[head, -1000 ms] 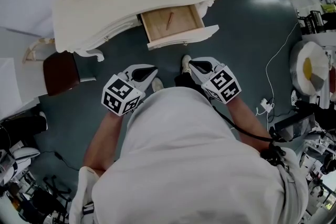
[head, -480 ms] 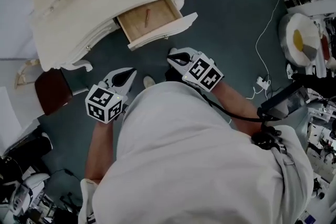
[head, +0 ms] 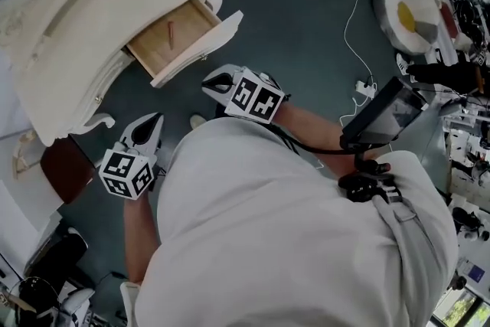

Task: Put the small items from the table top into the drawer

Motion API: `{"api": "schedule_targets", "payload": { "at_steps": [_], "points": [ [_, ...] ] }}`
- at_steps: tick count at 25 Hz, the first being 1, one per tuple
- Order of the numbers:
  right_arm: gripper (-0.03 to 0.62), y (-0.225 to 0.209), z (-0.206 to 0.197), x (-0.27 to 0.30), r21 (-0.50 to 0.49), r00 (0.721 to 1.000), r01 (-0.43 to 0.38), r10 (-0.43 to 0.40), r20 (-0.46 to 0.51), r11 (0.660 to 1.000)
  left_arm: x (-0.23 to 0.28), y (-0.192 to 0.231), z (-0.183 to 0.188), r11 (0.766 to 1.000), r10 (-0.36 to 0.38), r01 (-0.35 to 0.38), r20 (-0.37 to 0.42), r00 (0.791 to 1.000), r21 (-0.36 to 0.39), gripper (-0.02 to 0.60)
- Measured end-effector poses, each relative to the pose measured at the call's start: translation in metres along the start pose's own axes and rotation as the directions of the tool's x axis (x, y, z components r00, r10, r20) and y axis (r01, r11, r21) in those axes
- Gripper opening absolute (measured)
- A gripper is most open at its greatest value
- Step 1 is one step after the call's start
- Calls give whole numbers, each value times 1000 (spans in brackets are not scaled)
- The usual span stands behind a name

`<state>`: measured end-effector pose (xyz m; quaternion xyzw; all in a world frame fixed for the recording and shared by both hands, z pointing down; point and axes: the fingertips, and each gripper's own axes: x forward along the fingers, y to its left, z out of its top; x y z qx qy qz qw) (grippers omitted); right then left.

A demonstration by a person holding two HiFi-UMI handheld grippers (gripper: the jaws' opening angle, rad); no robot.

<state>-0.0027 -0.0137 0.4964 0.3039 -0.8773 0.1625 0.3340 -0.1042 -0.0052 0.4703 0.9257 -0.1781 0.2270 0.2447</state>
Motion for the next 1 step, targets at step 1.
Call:
{"api": "schedule_targets", "payload": {
  "at_steps": [1],
  "points": [
    [0,-2,2,0,-4,1000,-3,3,1,1000,0,0,2,1000,2,-2,0,1000,0,2]
  ]
}}
